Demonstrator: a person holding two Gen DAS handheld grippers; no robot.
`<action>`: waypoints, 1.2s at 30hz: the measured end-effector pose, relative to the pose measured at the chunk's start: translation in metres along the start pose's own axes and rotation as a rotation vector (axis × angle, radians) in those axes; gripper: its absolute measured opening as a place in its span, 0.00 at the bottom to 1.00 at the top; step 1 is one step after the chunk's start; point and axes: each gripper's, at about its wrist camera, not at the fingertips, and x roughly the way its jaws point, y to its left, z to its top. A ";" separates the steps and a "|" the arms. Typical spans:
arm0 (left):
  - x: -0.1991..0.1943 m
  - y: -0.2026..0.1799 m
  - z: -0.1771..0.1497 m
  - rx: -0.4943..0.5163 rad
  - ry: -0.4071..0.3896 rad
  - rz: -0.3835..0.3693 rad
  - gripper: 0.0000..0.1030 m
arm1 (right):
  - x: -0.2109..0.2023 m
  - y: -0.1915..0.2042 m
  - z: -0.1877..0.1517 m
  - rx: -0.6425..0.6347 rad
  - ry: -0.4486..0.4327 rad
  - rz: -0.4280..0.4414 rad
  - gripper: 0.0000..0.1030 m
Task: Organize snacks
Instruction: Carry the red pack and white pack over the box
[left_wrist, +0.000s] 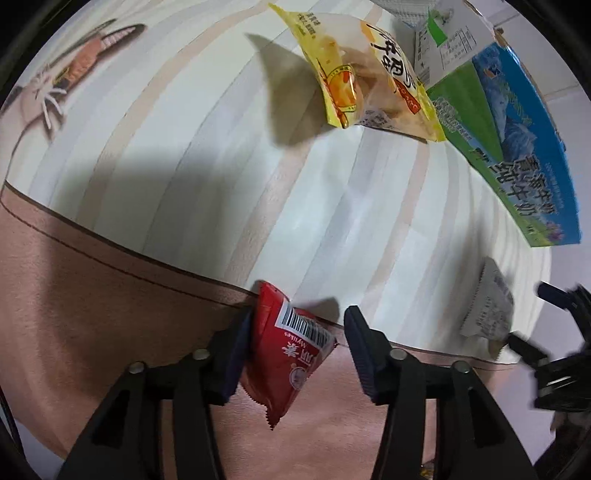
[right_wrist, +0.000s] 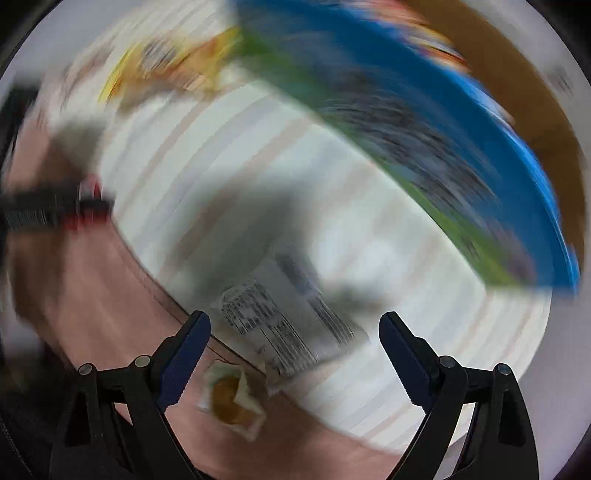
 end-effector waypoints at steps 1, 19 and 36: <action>0.000 0.008 0.004 -0.008 0.006 -0.013 0.53 | 0.004 0.009 0.004 -0.066 0.009 -0.019 0.92; 0.000 0.065 0.002 -0.114 0.037 -0.108 0.55 | 0.045 -0.038 0.007 0.473 0.110 0.268 0.99; -0.011 -0.007 -0.019 0.104 -0.030 0.070 0.35 | 0.013 -0.069 -0.054 0.763 -0.084 0.274 0.54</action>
